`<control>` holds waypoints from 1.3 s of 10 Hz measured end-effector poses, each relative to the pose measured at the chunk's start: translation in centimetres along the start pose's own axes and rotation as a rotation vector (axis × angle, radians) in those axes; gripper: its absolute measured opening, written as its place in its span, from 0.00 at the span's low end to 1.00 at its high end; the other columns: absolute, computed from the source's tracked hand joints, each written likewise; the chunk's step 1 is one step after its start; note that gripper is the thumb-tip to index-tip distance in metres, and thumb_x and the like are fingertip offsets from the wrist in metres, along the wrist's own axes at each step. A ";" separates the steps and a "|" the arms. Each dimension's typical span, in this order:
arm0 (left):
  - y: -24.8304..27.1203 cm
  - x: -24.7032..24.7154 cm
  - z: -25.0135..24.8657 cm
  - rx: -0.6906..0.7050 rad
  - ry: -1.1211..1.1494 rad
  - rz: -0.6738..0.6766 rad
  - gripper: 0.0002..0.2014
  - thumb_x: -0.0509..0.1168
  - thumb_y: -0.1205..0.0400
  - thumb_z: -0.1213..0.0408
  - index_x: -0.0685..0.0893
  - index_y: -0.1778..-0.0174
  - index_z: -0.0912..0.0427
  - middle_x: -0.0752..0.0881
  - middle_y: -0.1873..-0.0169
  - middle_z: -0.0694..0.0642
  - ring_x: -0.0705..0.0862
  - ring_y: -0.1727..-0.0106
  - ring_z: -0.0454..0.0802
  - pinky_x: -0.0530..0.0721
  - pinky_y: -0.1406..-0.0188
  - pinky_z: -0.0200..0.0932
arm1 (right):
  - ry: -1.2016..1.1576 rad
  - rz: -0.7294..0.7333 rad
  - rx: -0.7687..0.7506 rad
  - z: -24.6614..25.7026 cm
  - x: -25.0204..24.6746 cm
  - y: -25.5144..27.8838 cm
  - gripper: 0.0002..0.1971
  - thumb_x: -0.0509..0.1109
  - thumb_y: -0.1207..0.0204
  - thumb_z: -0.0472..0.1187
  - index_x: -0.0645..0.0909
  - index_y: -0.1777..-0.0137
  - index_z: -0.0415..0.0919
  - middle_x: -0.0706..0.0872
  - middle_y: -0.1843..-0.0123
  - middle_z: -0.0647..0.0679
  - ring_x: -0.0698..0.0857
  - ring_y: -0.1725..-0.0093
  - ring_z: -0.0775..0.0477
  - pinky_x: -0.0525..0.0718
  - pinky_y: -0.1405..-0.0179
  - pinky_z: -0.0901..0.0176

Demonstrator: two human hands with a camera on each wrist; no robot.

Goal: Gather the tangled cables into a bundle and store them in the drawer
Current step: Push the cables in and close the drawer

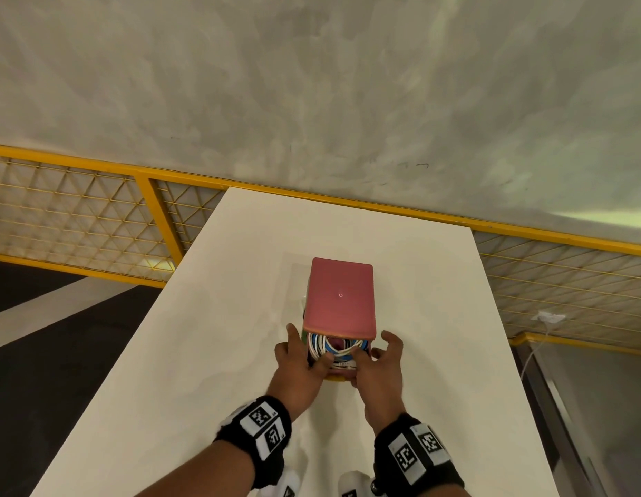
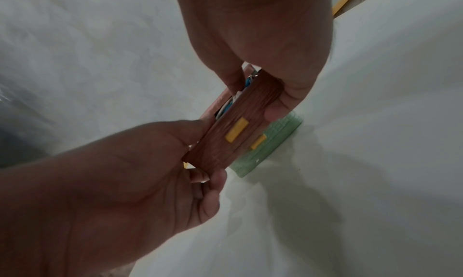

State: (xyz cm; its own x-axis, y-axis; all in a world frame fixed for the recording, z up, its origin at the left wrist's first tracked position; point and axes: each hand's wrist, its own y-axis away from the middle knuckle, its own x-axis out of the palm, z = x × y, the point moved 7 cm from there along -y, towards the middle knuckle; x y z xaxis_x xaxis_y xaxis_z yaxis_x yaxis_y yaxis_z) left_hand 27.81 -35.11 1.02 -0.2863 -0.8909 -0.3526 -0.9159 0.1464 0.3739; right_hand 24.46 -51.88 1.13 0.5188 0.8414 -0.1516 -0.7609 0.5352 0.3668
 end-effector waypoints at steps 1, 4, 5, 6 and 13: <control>-0.9 -0.5 0.3 -0.103 0.188 0.048 0.45 0.73 0.24 0.46 0.56 0.16 0.51 0.71 0.33 0.55 0.88 0.48 0.54 0.83 0.60 0.46 | 0.038 0.014 -0.070 0.4 0.2 -0.3 0.24 0.71 0.25 0.42 0.70 0.31 0.57 0.83 0.41 0.47 0.88 0.47 0.42 0.90 0.54 0.44; -2.1 -1.7 -0.7 -0.153 0.234 -0.024 0.24 0.77 0.26 0.50 0.75 0.39 0.52 0.87 0.52 0.55 0.84 0.65 0.51 0.83 0.68 0.45 | 0.151 0.074 -0.158 0.6 0.2 -0.7 0.18 0.70 0.27 0.56 0.73 0.38 0.63 0.82 0.39 0.47 0.86 0.42 0.46 0.87 0.43 0.41; -1.3 -1.6 -2.6 0.122 0.283 0.134 0.28 0.81 0.29 0.56 0.77 0.36 0.46 0.89 0.48 0.51 0.89 0.57 0.46 0.87 0.59 0.47 | 0.195 0.214 -0.254 1.7 -0.6 0.4 0.23 0.76 0.27 0.50 0.75 0.33 0.61 0.84 0.37 0.56 0.84 0.39 0.58 0.85 0.42 0.58; -1.8 -1.5 -1.2 0.258 0.075 0.228 0.49 0.85 0.33 0.60 0.65 0.19 0.51 0.76 0.24 0.46 0.78 0.26 0.47 0.81 0.31 0.54 | 0.273 0.440 -0.307 1.8 -1.0 1.0 0.36 0.83 0.33 0.35 0.72 0.30 0.59 0.86 0.37 0.64 0.83 0.39 0.67 0.80 0.49 0.76; -3.3 -3.4 0.6 0.063 -0.171 -0.158 0.33 0.76 0.28 0.50 0.76 0.25 0.47 0.82 0.32 0.46 0.82 0.34 0.50 0.81 0.35 0.50 | 0.328 0.125 -0.168 0.5 -2.1 -2.4 0.20 0.73 0.22 0.45 0.79 0.31 0.51 0.85 0.36 0.57 0.81 0.36 0.53 0.78 0.38 0.58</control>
